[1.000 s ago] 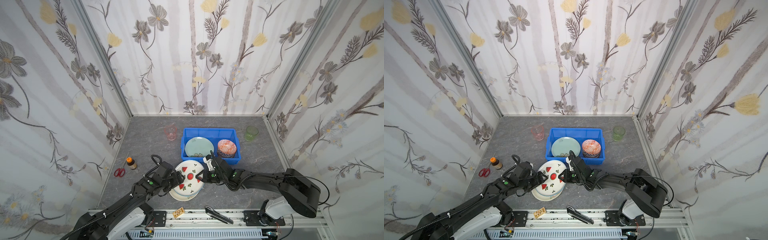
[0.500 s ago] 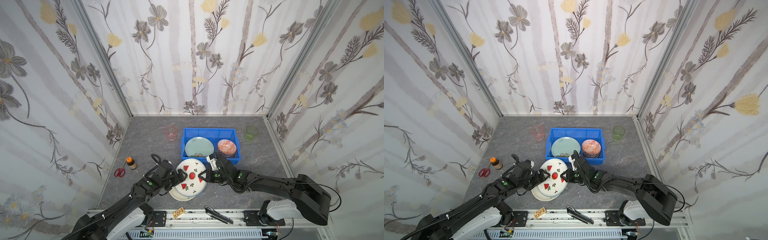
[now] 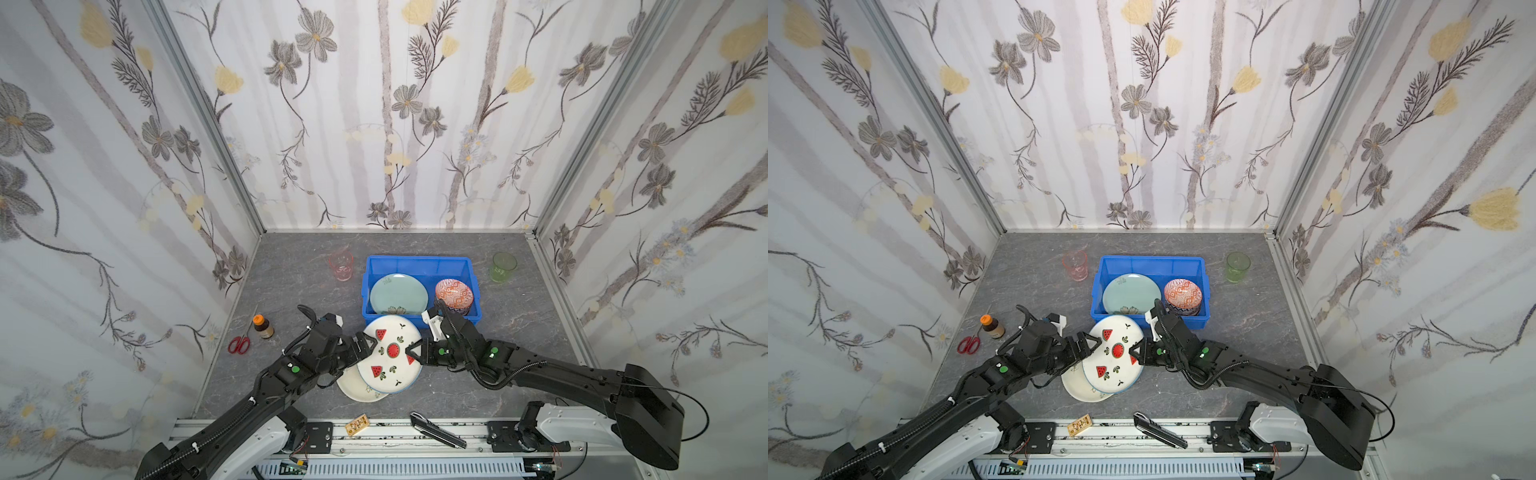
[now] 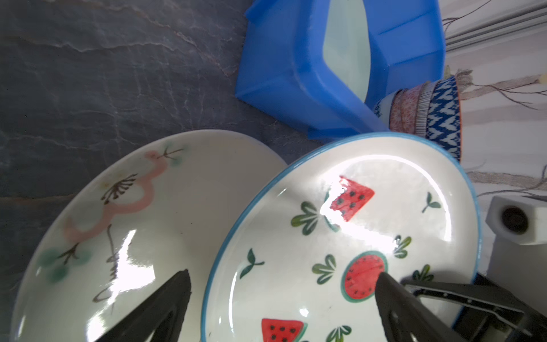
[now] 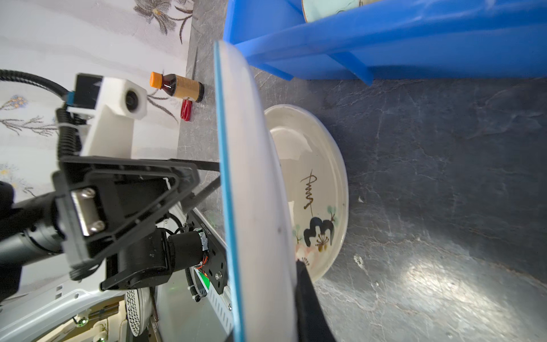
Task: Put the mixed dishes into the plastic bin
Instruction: 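Lift the watermelon plate off the cream bird plate with both grippers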
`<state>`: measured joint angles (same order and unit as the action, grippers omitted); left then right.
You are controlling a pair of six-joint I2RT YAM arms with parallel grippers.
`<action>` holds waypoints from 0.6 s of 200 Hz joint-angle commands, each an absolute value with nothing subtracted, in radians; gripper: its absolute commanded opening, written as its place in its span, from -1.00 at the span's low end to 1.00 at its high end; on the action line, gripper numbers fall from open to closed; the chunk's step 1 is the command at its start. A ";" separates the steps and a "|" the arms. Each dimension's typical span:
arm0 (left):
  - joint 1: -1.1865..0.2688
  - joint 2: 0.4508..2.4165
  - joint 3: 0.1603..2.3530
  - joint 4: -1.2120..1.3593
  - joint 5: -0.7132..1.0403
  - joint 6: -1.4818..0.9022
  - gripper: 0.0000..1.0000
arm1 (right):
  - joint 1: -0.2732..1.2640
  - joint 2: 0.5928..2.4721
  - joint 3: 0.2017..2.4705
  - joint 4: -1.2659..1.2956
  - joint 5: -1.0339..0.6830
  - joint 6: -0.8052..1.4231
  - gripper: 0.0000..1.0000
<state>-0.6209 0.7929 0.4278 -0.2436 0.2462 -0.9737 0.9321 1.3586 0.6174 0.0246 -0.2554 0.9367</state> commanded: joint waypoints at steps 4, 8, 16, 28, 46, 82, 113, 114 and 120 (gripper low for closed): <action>-0.620 0.778 0.479 -0.245 0.254 -0.985 1.00 | 0.917 1.314 0.662 -0.024 -0.263 0.872 -0.79; -0.621 0.778 0.490 -0.251 0.252 -0.985 1.00 | 0.913 1.305 0.667 -0.041 -0.262 0.864 -0.79; -0.620 0.778 0.511 -0.263 0.246 -0.982 1.00 | 0.904 1.287 0.677 -0.072 -0.272 0.849 -0.79; -0.619 0.780 0.550 -0.282 0.235 -0.972 1.00 | 0.884 1.264 0.698 -0.129 -0.286 0.821 -0.79; -0.617 0.792 0.616 -0.315 0.211 -0.947 1.00 | 0.839 1.234 0.742 -0.206 -0.338 0.766 -0.79; -0.590 0.836 0.736 -0.350 0.188 -0.904 1.00 | 0.724 1.240 0.932 -0.434 -0.383 0.605 -0.79; -0.540 0.887 0.817 -0.362 0.212 -0.861 1.00 | 0.625 1.293 1.078 -0.506 -0.432 0.499 -0.80; -0.538 0.888 0.819 -0.362 0.213 -0.859 1.00 | 0.622 1.296 1.083 -0.507 -0.435 0.496 -0.80; -0.524 0.897 0.831 -0.365 0.223 -0.850 1.00 | 0.604 1.318 1.116 -0.523 -0.448 0.477 -0.80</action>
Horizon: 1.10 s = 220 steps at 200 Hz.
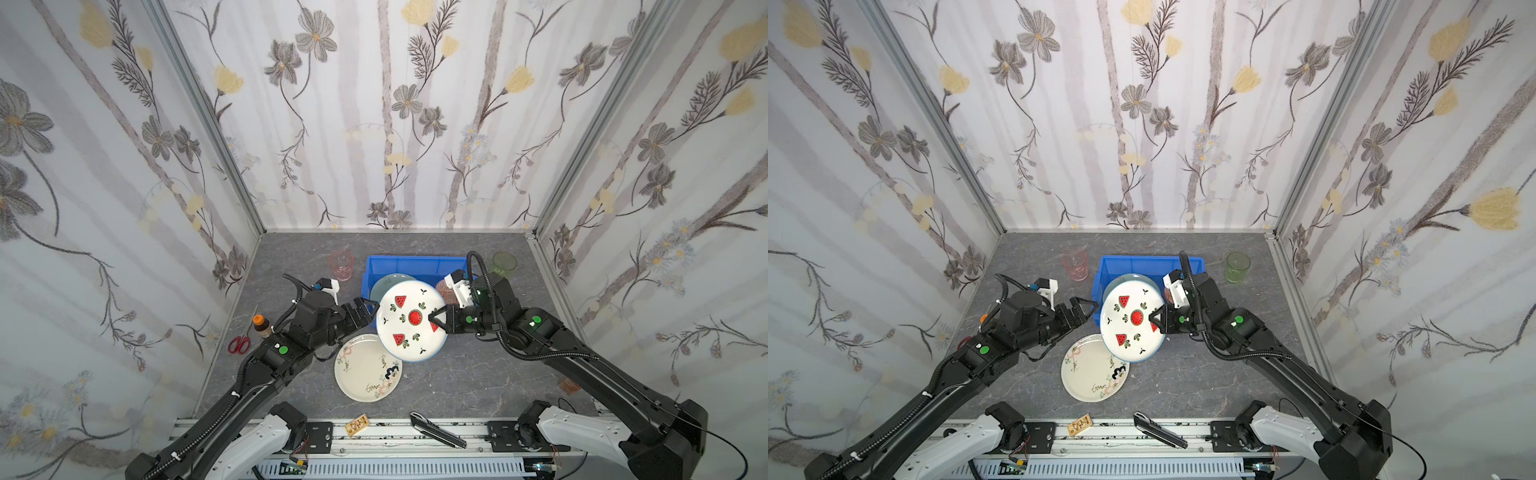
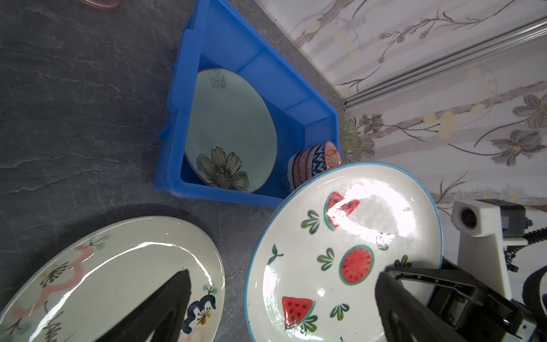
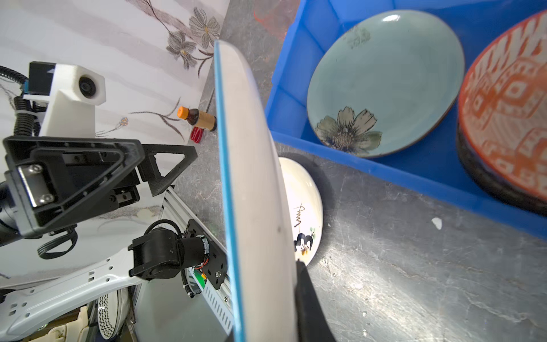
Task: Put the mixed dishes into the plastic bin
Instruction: 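Lift the watermelon plate off the cream bird plate with both grippers, then carry the watermelon plate into the bin with the right gripper while the left withdraws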
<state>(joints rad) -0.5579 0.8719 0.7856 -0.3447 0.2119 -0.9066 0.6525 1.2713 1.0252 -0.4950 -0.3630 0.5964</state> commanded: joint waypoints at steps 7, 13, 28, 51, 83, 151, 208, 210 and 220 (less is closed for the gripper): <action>-0.508 0.906 0.845 -0.367 0.233 -0.840 1.00 | 0.585 1.344 1.153 -0.541 -0.459 0.454 -0.80; -0.494 0.916 0.857 -0.369 0.243 -0.830 1.00 | 0.569 1.370 1.185 -0.557 -0.468 0.434 -0.80; -0.460 0.934 0.882 -0.374 0.266 -0.807 1.00 | 0.542 1.434 1.266 -0.583 -0.497 0.390 -0.81; -0.416 0.964 0.922 -0.380 0.305 -0.769 1.00 | 0.508 1.539 1.379 -0.611 -0.537 0.342 -0.81; -0.395 1.019 0.997 -0.394 0.342 -0.697 1.00 | 0.482 1.709 1.525 -0.658 -0.579 0.273 -0.80; -0.371 1.086 1.063 -0.416 0.399 -0.613 1.00 | 0.448 1.929 1.684 -0.658 -0.604 0.246 -0.82; -0.360 1.107 1.034 -0.423 0.406 -0.595 1.00 | 0.436 2.074 1.764 -0.657 -0.630 0.236 -0.83; -0.358 1.107 1.034 -0.423 0.408 -0.596 1.00 | 0.436 2.079 1.767 -0.657 -0.631 0.235 -0.83; -0.357 1.108 1.030 -0.423 0.407 -0.592 1.00 | 0.433 2.104 1.786 -0.659 -0.640 0.234 -0.83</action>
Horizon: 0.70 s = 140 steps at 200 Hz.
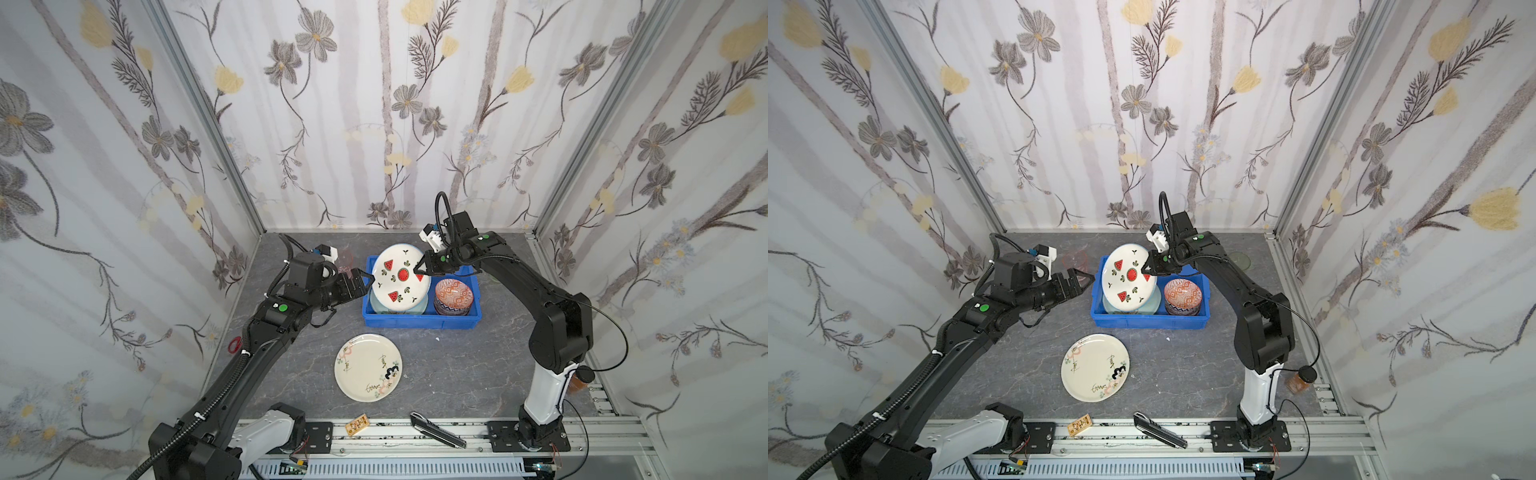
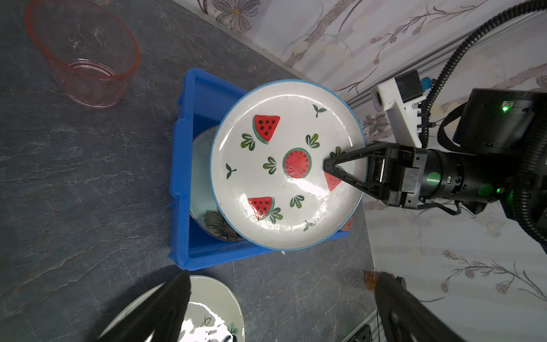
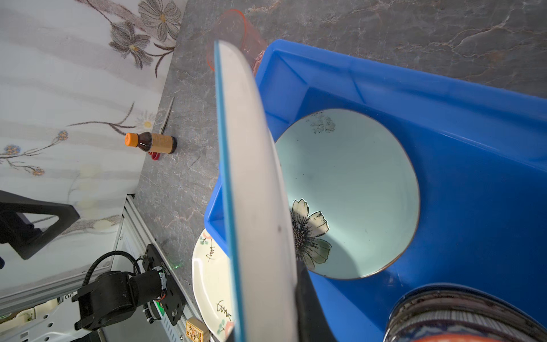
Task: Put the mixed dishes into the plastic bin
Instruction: 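Carry the watermelon plate into the bin with the right gripper while the left withdraws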
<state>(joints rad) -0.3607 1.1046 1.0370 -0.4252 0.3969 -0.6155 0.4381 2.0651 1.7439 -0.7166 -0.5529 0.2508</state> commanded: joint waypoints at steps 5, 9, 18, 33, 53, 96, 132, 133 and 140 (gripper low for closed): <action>-0.355 1.108 1.027 -0.425 0.407 -0.591 1.00 | 0.432 2.116 1.796 -0.660 -0.645 0.232 -0.83; -0.353 1.108 1.026 -0.425 0.407 -0.590 1.00 | 0.431 2.126 1.803 -0.660 -0.649 0.230 -0.83; -0.352 1.108 1.019 -0.425 0.409 -0.588 1.00 | 0.429 2.150 1.821 -0.665 -0.651 0.225 -0.83; -0.347 1.112 1.013 -0.426 0.414 -0.587 1.00 | 0.428 2.186 1.851 -0.680 -0.652 0.214 -0.83; -0.344 1.114 1.008 -0.427 0.416 -0.589 1.00 | 0.419 2.219 1.867 -0.692 -0.648 0.209 -0.84; -0.342 1.119 1.004 -0.428 0.416 -0.592 1.00 | 0.404 2.253 1.868 -0.702 -0.649 0.189 -0.84; -0.342 1.121 0.997 -0.428 0.417 -0.594 1.00 | 0.401 2.273 1.869 -0.733 -0.652 0.154 -0.84; -0.342 1.121 0.996 -0.428 0.417 -0.595 1.00 | 0.401 2.274 1.870 -0.735 -0.651 0.153 -0.84; -0.342 1.121 0.994 -0.427 0.417 -0.595 1.00 | 0.400 2.277 1.870 -0.738 -0.649 0.148 -0.84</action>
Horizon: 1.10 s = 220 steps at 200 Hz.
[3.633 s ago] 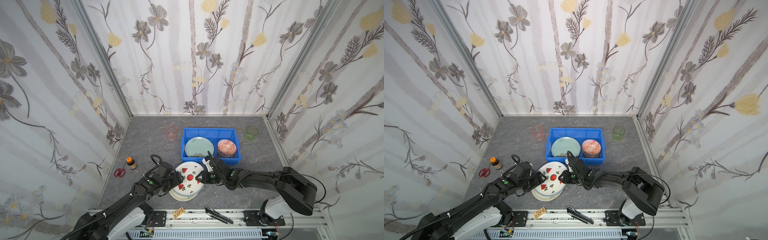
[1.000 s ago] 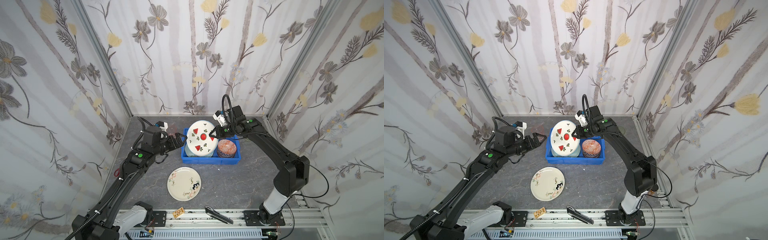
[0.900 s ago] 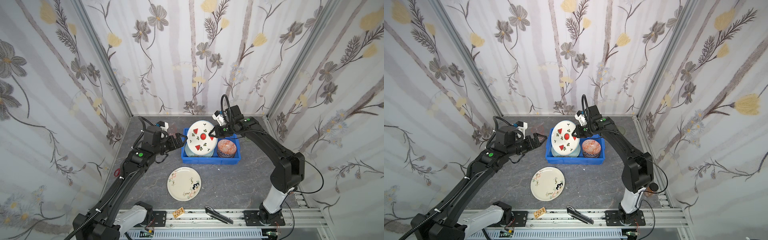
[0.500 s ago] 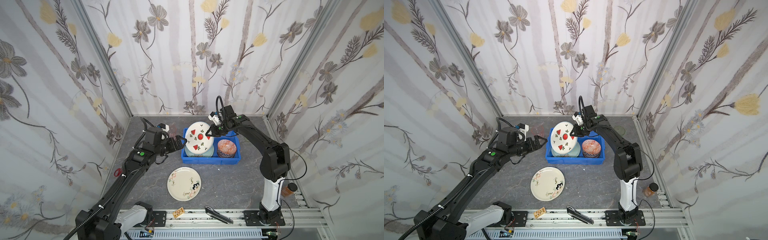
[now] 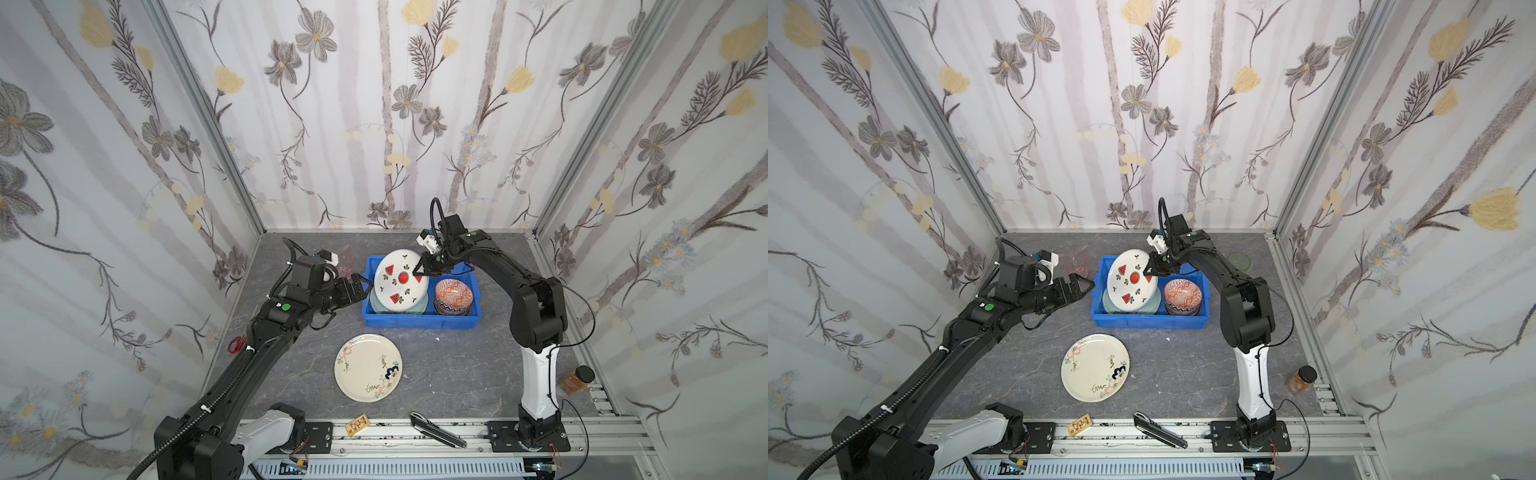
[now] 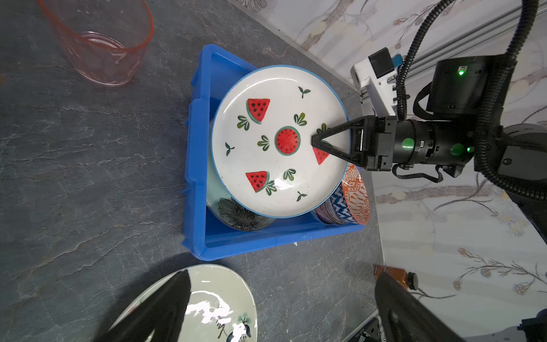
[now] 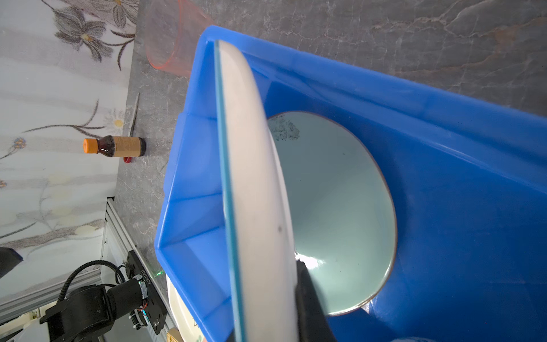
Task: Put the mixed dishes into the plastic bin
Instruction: 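Lower the watermelon plate onto the green plate in the bin with the right gripper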
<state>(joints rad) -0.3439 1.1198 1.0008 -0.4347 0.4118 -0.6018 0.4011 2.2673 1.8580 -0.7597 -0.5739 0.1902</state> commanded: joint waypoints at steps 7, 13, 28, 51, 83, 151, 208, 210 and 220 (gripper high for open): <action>-0.342 1.121 0.990 -0.428 0.417 -0.593 1.00 | 0.400 2.281 1.870 -0.740 -0.649 0.143 -0.84; -0.342 1.121 0.988 -0.428 0.417 -0.592 1.00 | 0.400 2.285 1.871 -0.741 -0.652 0.138 -0.84; -0.342 1.117 0.980 -0.428 0.417 -0.594 1.00 | 0.400 2.293 1.871 -0.741 -0.655 0.132 -0.83; -0.342 1.109 0.970 -0.428 0.415 -0.594 1.00 | 0.400 2.306 1.871 -0.743 -0.674 0.122 -0.83; -0.342 1.104 0.960 -0.428 0.416 -0.595 1.00 | 0.400 2.325 1.870 -0.745 -0.678 0.117 -0.82; -0.342 1.116 0.957 -0.427 0.416 -0.594 1.00 | 0.400 2.350 1.875 -0.755 -0.685 0.094 -0.65; -0.342 1.112 0.942 -0.427 0.416 -0.595 1.00 | 0.398 2.380 1.878 -0.756 -0.675 0.084 -0.54; -0.341 1.112 0.941 -0.426 0.416 -0.595 1.00 | 0.398 2.380 1.878 -0.756 -0.674 0.084 -0.53; -0.342 1.111 0.937 -0.426 0.417 -0.595 1.00 | 0.398 2.384 1.878 -0.755 -0.668 0.080 -0.51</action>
<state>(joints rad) -0.3428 1.1133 0.9443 -0.4370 0.4129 -0.6018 0.3950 2.3711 1.8717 -0.7616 -0.6441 0.1127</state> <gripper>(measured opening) 0.997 0.233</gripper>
